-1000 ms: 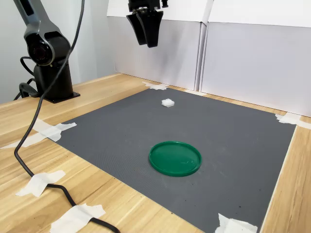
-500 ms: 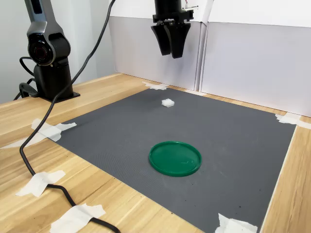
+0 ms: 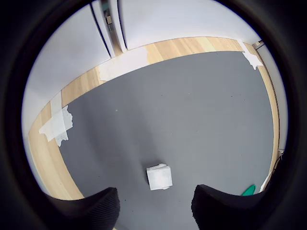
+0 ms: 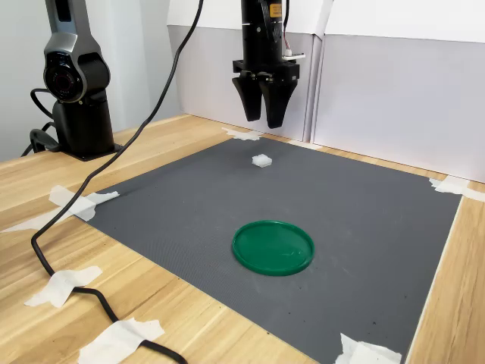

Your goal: Grasp a white terminal and put it on the green lid.

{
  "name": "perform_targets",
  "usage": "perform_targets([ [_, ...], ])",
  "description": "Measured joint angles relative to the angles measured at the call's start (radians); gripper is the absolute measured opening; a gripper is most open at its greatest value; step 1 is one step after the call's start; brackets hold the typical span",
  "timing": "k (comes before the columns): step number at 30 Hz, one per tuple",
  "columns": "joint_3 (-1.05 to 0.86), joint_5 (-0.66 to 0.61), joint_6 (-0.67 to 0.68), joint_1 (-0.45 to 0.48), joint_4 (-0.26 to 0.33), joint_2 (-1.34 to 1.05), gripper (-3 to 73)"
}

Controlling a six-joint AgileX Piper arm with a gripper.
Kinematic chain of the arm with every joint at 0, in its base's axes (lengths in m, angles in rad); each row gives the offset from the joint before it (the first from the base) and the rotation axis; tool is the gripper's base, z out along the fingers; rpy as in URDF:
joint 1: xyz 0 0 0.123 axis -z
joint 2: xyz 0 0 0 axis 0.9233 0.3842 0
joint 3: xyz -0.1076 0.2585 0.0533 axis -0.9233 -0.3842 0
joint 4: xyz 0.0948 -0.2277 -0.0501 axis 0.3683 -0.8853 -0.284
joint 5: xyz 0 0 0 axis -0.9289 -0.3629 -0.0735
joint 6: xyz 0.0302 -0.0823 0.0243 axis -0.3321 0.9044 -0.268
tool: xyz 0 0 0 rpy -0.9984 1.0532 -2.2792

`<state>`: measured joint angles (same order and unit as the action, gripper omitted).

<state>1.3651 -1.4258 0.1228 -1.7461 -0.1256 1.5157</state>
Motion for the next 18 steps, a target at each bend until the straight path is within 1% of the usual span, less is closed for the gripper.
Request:
perform_targets([
  [8, -0.008, 0.046, -0.016, 0.0, -0.009, 0.048, 63.0],
  [18, -0.008, 0.091, -0.047, 0.0, -0.035, 0.101, 63.0],
])
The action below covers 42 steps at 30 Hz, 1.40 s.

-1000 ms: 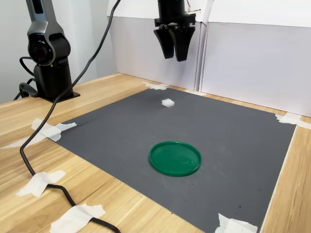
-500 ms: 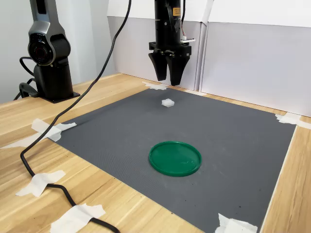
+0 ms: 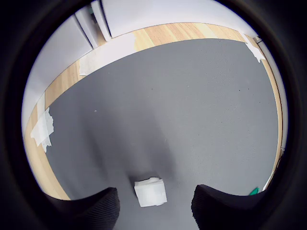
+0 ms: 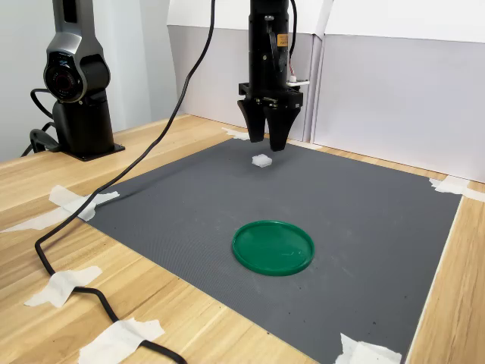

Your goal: Grasp a white terminal and put it on the green lid.

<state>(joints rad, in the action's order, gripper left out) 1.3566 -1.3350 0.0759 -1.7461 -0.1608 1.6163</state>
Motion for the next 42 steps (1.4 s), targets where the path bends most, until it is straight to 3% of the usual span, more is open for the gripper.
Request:
perform_targets([
  [22, -0.098, 0.162, 0.001, 0.0, -0.011, 0.006, 63.0],
  [42, -0.086, 0.103, -0.01, 0.024, -0.011, 0.03, 62.8],
])
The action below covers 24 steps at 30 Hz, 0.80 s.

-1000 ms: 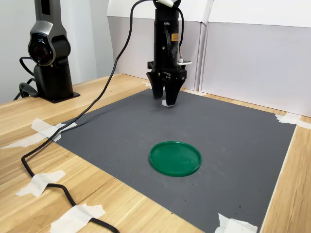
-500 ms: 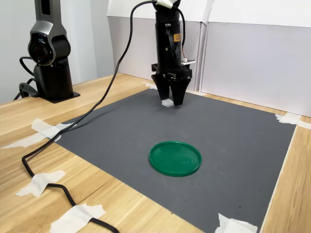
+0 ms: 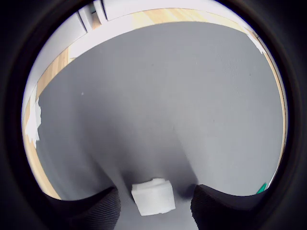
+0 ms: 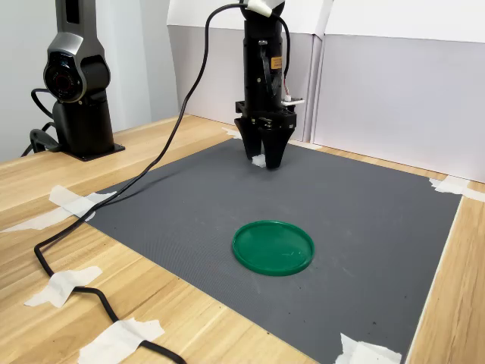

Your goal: Grasp a white terminal and put it on the green lid.

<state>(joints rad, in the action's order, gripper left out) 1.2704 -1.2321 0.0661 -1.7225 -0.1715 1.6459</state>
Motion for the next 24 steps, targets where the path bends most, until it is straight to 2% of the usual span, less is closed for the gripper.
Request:
perform_targets([
  [16, 0.0, -0.013, 0.02, 0.002, 0.007, 0.002, 61.0],
  [20, 0.0, -0.014, 0.022, 0.002, 0.012, 0.002, 53.3],
  [24, 0.0, -0.007, 0.022, 0.002, 0.013, 0.003, 39.6],
])
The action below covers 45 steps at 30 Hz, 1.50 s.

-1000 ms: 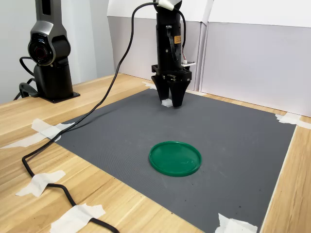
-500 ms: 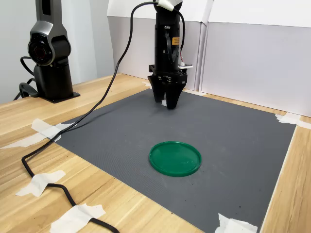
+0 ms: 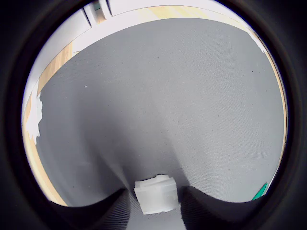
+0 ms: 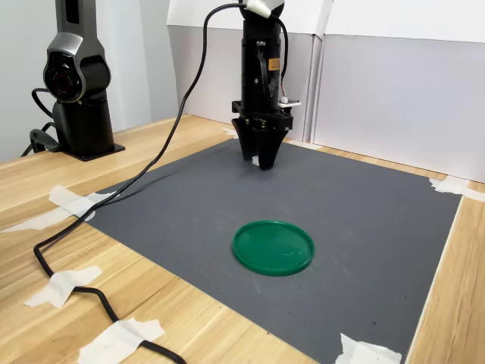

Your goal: Grasp a white terminal and put it on the green lid.

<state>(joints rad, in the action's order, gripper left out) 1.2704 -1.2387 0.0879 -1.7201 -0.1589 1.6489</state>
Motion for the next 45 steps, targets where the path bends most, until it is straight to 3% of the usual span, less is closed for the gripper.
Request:
perform_targets([
  [4, 0.0, 0.0, 0.0, 0.0, 0.002, 0.001, 27.5],
  [11, 0.005, -0.001, -0.015, 0.0, 0.002, -0.009, 27.5],
  [17, 0.134, -0.095, -0.073, 0.026, 0.027, -0.065, 27.5],
  [24, 0.359, -0.339, -0.05, 0.173, 0.042, -0.084, 27.5],
  [28, 0.435, -0.405, -0.004, 0.302, 0.042, -0.084, 27.5],
  [37, 0.448, -0.363, 0.094, 0.553, 0.042, -0.069, 27.5],
  [45, 0.448, -0.302, 0.145, 0.595, 0.05, 0.024, 27.5],
])
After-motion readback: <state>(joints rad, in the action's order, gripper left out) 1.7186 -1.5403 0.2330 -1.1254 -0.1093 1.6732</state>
